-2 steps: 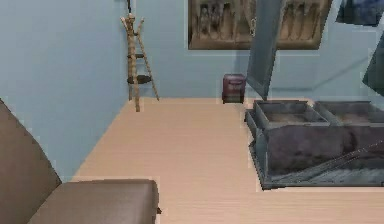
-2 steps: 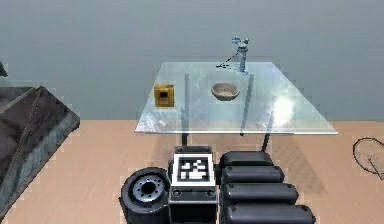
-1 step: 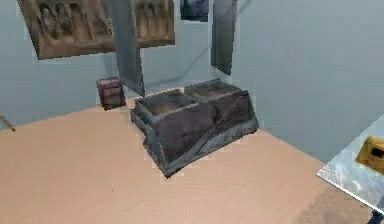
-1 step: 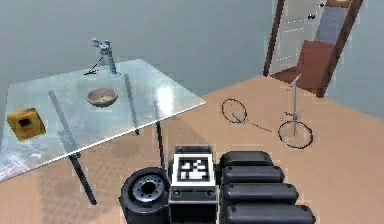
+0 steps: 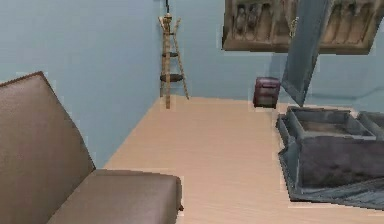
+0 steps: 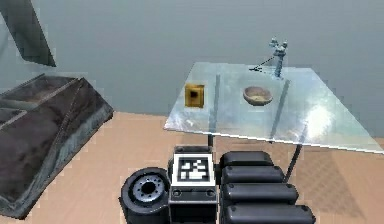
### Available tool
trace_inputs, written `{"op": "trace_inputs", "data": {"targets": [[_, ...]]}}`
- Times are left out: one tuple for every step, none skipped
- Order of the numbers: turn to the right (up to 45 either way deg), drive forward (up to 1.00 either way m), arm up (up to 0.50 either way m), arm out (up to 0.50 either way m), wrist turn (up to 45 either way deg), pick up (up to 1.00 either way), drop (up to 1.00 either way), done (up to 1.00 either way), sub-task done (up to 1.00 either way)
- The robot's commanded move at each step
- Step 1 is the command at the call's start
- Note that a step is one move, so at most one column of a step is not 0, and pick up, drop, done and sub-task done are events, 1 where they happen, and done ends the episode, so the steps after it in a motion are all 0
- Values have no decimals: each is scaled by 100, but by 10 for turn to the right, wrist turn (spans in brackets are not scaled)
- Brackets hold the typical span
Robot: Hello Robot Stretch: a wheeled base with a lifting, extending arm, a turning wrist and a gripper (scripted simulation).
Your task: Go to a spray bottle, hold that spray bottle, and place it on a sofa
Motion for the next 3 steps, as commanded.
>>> {"op": "trace_inputs", "data": {"targets": [[-450, 0, 0, 0, 0, 0, 0, 0, 0], [-60, 0, 0, 0, 0, 0, 0, 0, 0], [450, 0, 0, 0, 0, 0, 0, 0, 0]]}}
